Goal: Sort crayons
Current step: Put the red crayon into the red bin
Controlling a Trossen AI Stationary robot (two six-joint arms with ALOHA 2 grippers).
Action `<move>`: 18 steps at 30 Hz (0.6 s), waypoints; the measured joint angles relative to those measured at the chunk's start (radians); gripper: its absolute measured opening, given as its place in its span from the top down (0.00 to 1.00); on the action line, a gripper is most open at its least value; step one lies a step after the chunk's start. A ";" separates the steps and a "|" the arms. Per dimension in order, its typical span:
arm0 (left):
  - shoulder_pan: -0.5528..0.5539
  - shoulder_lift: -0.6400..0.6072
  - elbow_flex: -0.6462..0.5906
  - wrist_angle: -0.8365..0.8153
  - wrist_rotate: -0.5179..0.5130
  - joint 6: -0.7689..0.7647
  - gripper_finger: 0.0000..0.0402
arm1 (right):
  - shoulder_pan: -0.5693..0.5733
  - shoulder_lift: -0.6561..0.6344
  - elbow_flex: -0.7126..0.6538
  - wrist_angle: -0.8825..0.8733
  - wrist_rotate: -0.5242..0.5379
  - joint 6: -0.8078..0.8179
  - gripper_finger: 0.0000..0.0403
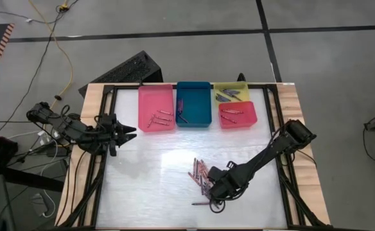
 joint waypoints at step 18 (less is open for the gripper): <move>0.000 0.000 0.000 -0.020 0.001 0.003 0.65 | -0.056 0.000 -0.002 -0.053 0.060 0.013 0.57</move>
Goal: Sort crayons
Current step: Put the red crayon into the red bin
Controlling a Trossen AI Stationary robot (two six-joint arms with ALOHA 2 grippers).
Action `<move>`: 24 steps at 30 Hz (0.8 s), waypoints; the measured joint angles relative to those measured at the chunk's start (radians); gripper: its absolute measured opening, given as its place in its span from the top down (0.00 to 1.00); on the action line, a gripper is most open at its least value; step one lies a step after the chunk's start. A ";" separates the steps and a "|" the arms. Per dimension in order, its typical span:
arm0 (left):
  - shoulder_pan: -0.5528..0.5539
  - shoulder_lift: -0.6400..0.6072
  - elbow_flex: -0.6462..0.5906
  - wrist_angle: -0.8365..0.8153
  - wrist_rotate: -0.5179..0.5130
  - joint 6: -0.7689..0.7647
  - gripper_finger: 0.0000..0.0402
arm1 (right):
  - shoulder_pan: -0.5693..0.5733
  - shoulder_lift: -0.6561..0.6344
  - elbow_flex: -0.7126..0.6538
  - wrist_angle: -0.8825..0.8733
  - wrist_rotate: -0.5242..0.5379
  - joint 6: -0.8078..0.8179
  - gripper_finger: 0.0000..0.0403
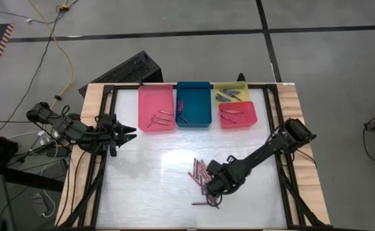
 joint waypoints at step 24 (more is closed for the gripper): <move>0.000 0.000 0.000 0.002 0.000 0.004 0.65 | -0.042 0.067 0.000 0.000 -0.011 -0.061 0.57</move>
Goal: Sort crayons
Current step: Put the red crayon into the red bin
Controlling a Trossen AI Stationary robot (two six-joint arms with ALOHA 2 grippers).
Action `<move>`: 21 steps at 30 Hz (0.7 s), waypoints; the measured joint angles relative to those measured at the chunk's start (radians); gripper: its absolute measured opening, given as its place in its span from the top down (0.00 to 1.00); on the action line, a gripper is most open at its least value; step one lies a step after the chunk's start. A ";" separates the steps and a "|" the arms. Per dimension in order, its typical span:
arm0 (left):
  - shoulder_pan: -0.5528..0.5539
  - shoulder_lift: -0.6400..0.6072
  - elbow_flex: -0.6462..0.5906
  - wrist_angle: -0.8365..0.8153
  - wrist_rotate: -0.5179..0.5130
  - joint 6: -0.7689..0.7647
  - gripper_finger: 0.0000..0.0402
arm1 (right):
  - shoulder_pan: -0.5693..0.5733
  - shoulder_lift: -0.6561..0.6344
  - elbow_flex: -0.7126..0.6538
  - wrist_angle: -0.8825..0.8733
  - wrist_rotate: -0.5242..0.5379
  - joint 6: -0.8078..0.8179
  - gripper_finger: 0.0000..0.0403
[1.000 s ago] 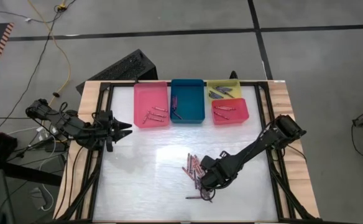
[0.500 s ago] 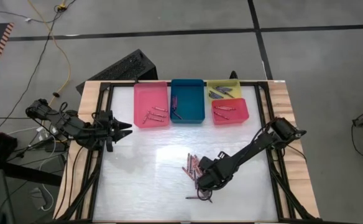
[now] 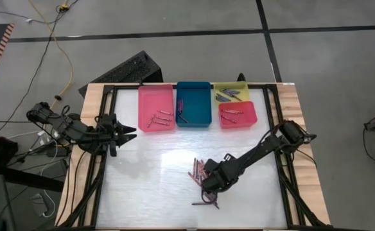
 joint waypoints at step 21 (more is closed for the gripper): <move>0.000 0.000 0.000 0.000 0.026 -0.001 0.65 | -0.007 0.000 0.000 0.013 0.001 -0.002 0.57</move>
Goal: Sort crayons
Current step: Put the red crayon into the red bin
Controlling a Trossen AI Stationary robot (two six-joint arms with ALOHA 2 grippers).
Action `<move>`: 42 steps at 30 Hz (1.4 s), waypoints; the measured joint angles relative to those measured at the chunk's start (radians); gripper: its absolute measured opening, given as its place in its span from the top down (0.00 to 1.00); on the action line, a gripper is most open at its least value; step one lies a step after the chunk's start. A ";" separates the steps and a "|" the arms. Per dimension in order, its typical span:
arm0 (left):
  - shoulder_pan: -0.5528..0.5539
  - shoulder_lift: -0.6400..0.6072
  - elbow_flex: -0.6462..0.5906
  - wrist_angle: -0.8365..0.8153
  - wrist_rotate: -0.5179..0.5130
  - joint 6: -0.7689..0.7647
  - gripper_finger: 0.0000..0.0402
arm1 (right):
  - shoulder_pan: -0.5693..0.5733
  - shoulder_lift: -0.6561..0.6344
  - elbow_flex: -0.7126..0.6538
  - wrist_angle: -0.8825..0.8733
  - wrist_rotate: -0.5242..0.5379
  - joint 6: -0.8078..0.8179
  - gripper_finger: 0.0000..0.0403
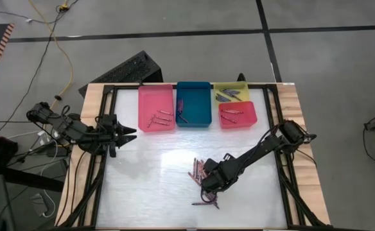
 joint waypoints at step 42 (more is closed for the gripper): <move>0.000 0.000 0.000 -0.001 0.000 0.000 0.65 | -0.016 -0.101 -0.112 0.078 -0.058 0.044 0.99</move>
